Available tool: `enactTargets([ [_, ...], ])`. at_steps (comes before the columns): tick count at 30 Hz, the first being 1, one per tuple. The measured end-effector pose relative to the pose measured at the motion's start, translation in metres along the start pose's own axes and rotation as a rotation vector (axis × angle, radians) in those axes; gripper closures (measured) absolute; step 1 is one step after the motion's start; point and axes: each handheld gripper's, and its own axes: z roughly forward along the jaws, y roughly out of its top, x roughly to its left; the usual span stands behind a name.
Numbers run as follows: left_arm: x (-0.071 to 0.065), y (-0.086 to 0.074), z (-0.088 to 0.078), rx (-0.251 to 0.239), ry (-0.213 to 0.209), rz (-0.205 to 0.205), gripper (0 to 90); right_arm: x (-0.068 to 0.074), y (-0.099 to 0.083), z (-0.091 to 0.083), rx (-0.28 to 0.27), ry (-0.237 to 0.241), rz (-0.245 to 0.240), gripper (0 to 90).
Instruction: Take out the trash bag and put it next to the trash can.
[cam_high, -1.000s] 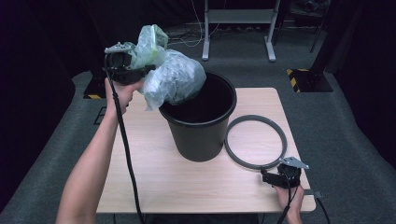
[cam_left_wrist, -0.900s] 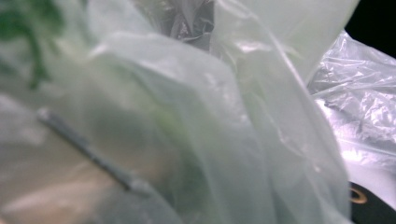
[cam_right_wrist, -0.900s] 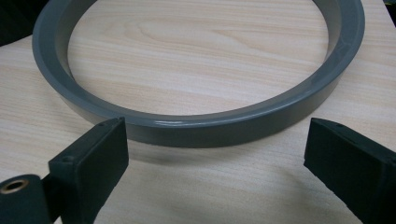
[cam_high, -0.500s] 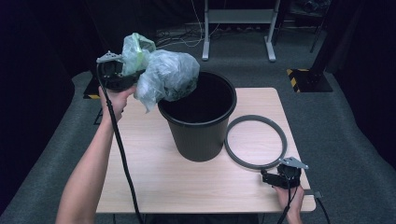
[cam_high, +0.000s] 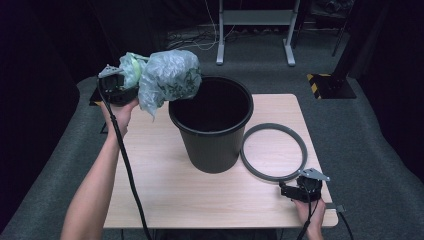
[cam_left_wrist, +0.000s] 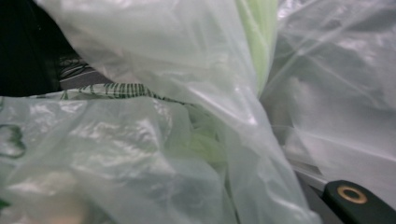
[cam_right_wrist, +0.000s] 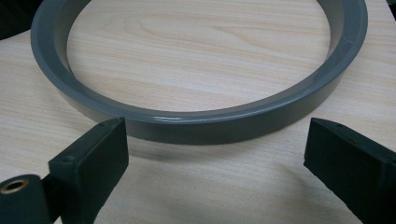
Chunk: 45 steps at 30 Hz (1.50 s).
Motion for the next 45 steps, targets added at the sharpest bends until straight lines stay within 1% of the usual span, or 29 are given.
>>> enactTargets([
  [1, 0.001, -0.002, 0.000, -0.001, 0.008, 0.000, 88.4, 0.000, 0.000, 0.000, 0.000, 0.000, 0.000, 5.4],
  [4, 0.005, -0.006, 0.000, -0.004, 0.014, -0.021, 88.4, 0.000, 0.000, 0.000, -0.001, 0.000, 0.001, 5.5],
  [5, 0.006, -0.007, -0.001, -0.008, 0.019, -0.022, 88.4, 0.000, 0.000, 0.000, -0.002, 0.000, 0.001, 5.5],
  [6, 0.006, -0.008, -0.001, -0.009, 0.033, -0.015, 88.4, 0.000, 0.000, 0.000, -0.003, 0.001, -0.002, 5.6],
  [7, 0.006, -0.009, -0.002, -0.009, 0.038, -0.012, 88.4, 0.000, 0.000, 0.000, -0.001, 0.000, 0.001, 5.5],
  [9, 0.009, -0.013, -0.002, -0.007, 0.047, -0.018, 88.4, 0.000, 0.000, 0.000, -0.002, 0.000, -0.004, 5.6],
  [11, 0.011, -0.017, -0.002, -0.010, 0.054, -0.035, 88.4, 0.000, 0.000, 0.000, -0.001, -0.001, -0.006, 5.6],
  [12, 0.013, -0.019, -0.002, -0.003, 0.060, -0.032, 88.4, 0.000, 0.000, 0.000, -0.002, -0.001, -0.006, 5.6],
  [17, 0.020, -0.029, -0.002, 0.002, 0.085, -0.049, 88.4, 0.000, 0.000, 0.000, -0.001, -0.002, -0.006, 5.6],
  [21, 0.026, -0.039, -0.002, 0.012, 0.112, -0.062, 88.4, 0.000, 0.000, 0.000, -0.001, -0.004, -0.007, 5.6],
  [27, 0.034, -0.057, 0.002, 0.032, 0.127, -0.083, 88.4, 0.001, 0.000, 0.000, -0.002, -0.006, -0.009, 5.7],
  [29, 0.036, -0.064, 0.005, 0.044, 0.128, -0.098, 88.4, 0.001, 0.000, 0.001, -0.001, -0.006, -0.010, 5.7],
  [31, 0.038, -0.070, 0.009, 0.053, 0.139, -0.101, 88.4, 0.001, 0.000, 0.000, -0.001, -0.007, -0.008, 5.7],
  [34, 0.039, -0.080, 0.017, 0.081, 0.136, -0.109, 88.3, 0.001, 0.000, 0.001, -0.001, -0.008, -0.008, 5.7],
  [36, 0.036, -0.089, 0.027, 0.120, 0.143, -0.085, 88.3, 0.001, 0.000, 0.001, -0.001, -0.010, -0.008, 5.7],
  [37, 0.034, -0.095, 0.033, 0.148, 0.146, -0.070, 88.3, 0.001, 0.000, 0.001, 0.001, -0.010, -0.008, 5.7],
  [40, 0.029, -0.114, 0.049, 0.200, 0.137, -0.054, 88.3, 0.001, 0.000, 0.001, 0.002, -0.010, -0.009, 5.7],
  [41, 0.027, -0.118, 0.053, 0.210, 0.137, -0.047, 88.3, 0.001, -0.001, 0.001, 0.004, -0.010, -0.008, 5.7],
  [42, 0.026, -0.122, 0.057, 0.215, 0.131, -0.050, 88.3, 0.002, -0.001, 0.001, 0.004, -0.010, -0.007, 5.7],
  [44, 0.024, -0.125, 0.062, 0.213, 0.109, -0.073, 88.3, 0.001, -0.001, 0.001, 0.006, -0.010, -0.009, 5.7],
  [45, 0.022, -0.125, 0.064, 0.212, 0.105, -0.067, 88.3, 0.002, -0.001, 0.001, 0.006, -0.010, -0.011, 5.7],
])
